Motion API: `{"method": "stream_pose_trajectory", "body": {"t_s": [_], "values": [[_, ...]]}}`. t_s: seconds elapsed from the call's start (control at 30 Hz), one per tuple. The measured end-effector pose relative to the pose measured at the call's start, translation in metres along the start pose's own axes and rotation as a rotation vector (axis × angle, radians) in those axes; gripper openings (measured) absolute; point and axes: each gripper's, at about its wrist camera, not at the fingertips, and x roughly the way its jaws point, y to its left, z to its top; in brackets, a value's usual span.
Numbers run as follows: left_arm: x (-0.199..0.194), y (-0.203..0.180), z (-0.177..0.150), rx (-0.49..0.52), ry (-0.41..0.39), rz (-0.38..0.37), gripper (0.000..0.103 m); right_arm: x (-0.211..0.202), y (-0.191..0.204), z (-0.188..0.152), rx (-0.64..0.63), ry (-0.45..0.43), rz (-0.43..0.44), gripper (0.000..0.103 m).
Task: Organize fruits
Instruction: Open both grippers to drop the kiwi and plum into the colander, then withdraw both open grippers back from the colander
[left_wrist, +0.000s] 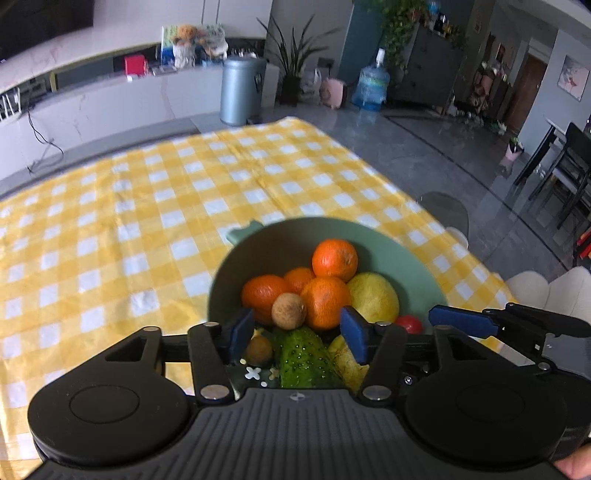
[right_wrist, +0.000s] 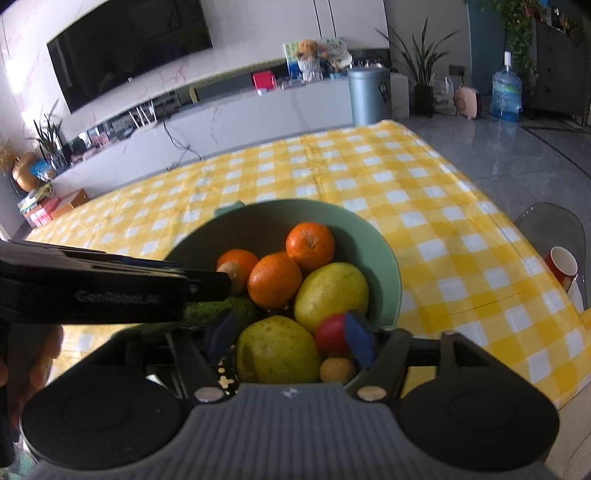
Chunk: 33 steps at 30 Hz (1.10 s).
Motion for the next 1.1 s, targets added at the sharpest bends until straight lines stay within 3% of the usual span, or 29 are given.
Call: {"method": "stream_pose_trajectory", "body": {"t_s": [0.17, 0.33, 0.6, 0.8, 1.1], "values": [[-0.028, -0.002, -0.003, 0.009, -0.065, 0.019, 0.074, -0.013, -0.001, -0.001, 0.007, -0.064, 0.015, 0.083], [-0.054, -0.003, -0.006, 0.019, -0.115, 0.058, 0.080, -0.026, 0.004, -0.003, -0.018, -0.120, -0.023, 0.099], [-0.090, -0.009, -0.019, 0.092, -0.196, 0.094, 0.086, -0.057, 0.015, -0.011, -0.025, -0.247, -0.067, 0.099], [-0.117, 0.004, -0.030, 0.015, -0.277, 0.097, 0.085, -0.082, 0.025, -0.018, 0.000, -0.311, -0.083, 0.099], [-0.137, 0.011, -0.054, -0.013, -0.357, 0.205, 0.085, -0.118, 0.059, -0.034, -0.129, -0.404, -0.114, 0.099]]}}
